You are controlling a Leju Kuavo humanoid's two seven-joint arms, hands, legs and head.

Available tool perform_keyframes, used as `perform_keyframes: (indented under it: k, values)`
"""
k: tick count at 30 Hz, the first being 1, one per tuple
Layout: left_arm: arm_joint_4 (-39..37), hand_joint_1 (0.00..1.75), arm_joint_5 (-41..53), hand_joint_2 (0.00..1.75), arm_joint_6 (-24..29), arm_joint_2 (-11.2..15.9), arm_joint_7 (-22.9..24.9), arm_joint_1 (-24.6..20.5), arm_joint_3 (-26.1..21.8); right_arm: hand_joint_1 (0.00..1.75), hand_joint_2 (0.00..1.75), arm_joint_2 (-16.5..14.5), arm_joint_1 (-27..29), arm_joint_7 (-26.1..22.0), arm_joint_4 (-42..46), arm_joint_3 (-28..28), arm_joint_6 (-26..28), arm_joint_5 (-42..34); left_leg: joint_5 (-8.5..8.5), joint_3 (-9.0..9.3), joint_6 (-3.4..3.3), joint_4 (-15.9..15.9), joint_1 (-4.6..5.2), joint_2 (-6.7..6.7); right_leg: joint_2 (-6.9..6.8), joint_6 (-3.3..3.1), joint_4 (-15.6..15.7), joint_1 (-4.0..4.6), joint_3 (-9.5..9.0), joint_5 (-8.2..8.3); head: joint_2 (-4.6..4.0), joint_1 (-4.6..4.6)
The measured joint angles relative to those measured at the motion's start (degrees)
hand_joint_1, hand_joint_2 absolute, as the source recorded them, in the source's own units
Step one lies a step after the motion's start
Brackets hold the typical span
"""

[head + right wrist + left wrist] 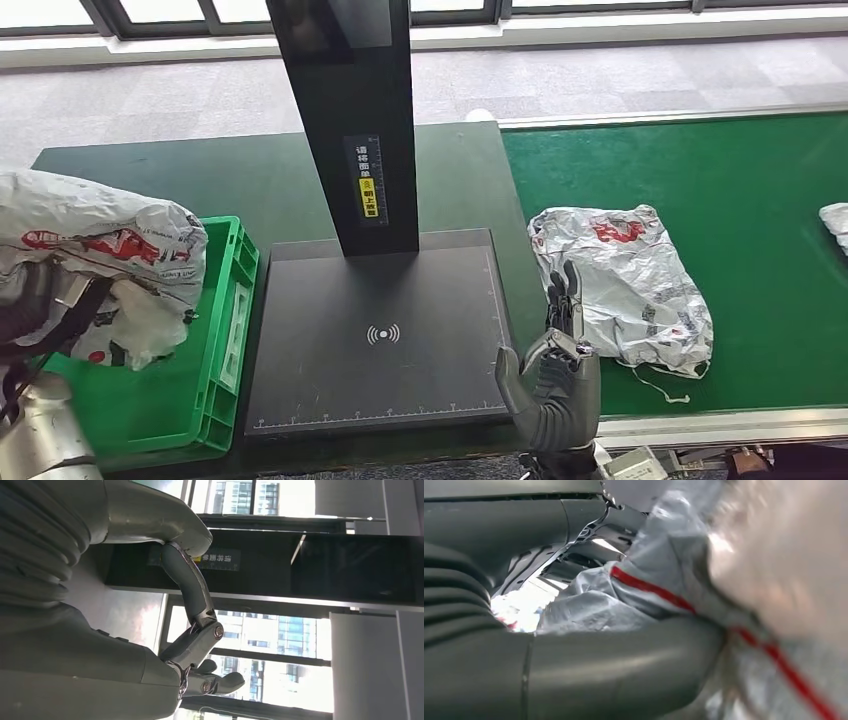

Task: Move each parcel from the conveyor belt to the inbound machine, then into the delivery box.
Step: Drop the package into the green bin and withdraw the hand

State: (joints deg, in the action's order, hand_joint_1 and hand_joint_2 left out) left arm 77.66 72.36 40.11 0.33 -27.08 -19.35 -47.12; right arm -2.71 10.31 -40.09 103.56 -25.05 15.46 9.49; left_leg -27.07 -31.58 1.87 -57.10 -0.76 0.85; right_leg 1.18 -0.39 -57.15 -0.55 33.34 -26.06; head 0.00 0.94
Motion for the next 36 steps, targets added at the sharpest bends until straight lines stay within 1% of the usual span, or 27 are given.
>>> perform_keyframes:
  k: [3,6,13,16,20,25,26,28,30,33,34,36]
  values:
    - [1.71,0.0,0.48,0.0,0.0,-1.28,-0.65,0.75,-0.01,0.0,1.75,0.18,-0.06,0.0,-0.34,0.0,0.21,-0.21,0.0,-0.01,-0.01,0.0,0.0,0.0,-0.02,0.0,0.0,0.0,0.01,0.0,0.0,0.0]
    - [2.59,0.0,0.94,0.0,0.0,-2.09,0.04,1.25,0.0,0.0,1.75,0.28,-0.21,0.0,-0.68,0.0,0.34,-0.3,0.0,0.0,0.0,0.0,0.0,-0.01,-0.02,0.0,0.0,0.0,0.01,0.0,0.0,0.0]
    - [2.79,0.0,5.4,0.0,0.0,-2.69,5.11,1.83,0.54,0.0,1.75,0.43,-0.33,0.0,-1.16,0.0,0.71,-0.25,0.0,0.0,0.0,0.0,-0.01,0.0,-0.04,0.0,-0.02,0.01,0.02,0.0,0.0,0.0]
    - [2.33,0.0,6.79,0.0,0.0,-2.42,7.46,1.8,1.2,0.0,1.75,0.54,-0.34,0.0,-1.31,-0.01,0.74,-0.3,0.0,0.0,0.0,0.0,-0.01,0.0,-0.03,0.0,-0.02,0.01,0.02,0.0,0.0,0.0]
    - [0.8,0.0,7.66,0.0,0.0,-0.71,11.21,1.47,1.99,0.0,1.75,0.69,-0.36,0.0,-1.59,-0.01,0.85,-0.48,0.0,0.0,0.0,0.0,-0.01,-0.01,-0.02,0.0,-0.02,0.01,0.03,0.0,0.0,0.0]
    - [0.3,0.0,7.75,0.0,0.0,-0.01,11.85,1.32,2.21,0.0,1.75,0.74,-0.36,0.0,-1.64,0.0,0.91,-0.51,0.0,0.0,0.0,0.0,-0.01,-0.01,-0.03,0.0,-0.02,0.01,0.03,0.0,0.0,0.0]
    - [-0.22,0.0,7.91,0.0,0.0,0.55,12.52,1.17,2.3,0.0,1.75,0.76,-0.43,0.0,-1.7,0.0,0.93,-0.55,0.0,0.0,0.0,0.0,-0.01,-0.01,-0.02,0.0,-0.02,0.01,0.03,0.0,0.0,0.0]
    - [-2.34,0.0,9.64,0.0,0.0,3.26,16.51,0.61,2.43,0.0,1.75,0.79,-0.73,0.0,-2.04,-0.01,0.63,-0.57,0.01,0.0,0.02,0.01,-0.04,-0.03,0.01,-0.01,-0.04,0.04,0.03,0.01,0.0,0.0]
    - [-4.09,0.0,12.46,0.0,0.0,6.22,21.51,0.23,2.46,0.0,1.75,0.81,-1.13,0.0,-2.48,-0.01,0.0,-0.36,0.02,-0.01,0.03,0.01,-0.07,-0.05,0.04,-0.02,-0.06,0.06,0.04,0.01,0.0,0.0]
    - [-4.23,0.0,14.22,0.0,0.0,9.25,29.0,1.55,3.08,0.0,1.75,0.81,-1.53,0.0,-2.97,-0.02,-0.95,0.1,0.01,-0.02,0.05,0.02,-0.09,-0.09,0.08,-0.03,-0.08,0.08,0.06,0.0,0.0,0.0]
    - [-4.12,0.0,14.33,0.0,0.0,10.68,32.67,2.54,3.79,0.0,1.75,0.81,-1.59,0.0,-3.12,-0.01,-1.14,0.19,0.0,-0.02,0.06,0.01,-0.09,-0.12,0.11,-0.03,-0.08,0.08,0.09,0.0,0.0,0.0]
    - [-4.01,0.0,14.39,0.0,0.0,14.4,42.23,5.13,6.99,0.0,1.75,0.81,-1.62,-0.01,-3.37,-0.01,-1.24,0.28,-0.01,-0.03,0.09,0.01,-0.11,-0.2,0.16,-0.07,-0.07,0.11,0.17,-0.02,0.0,0.01]
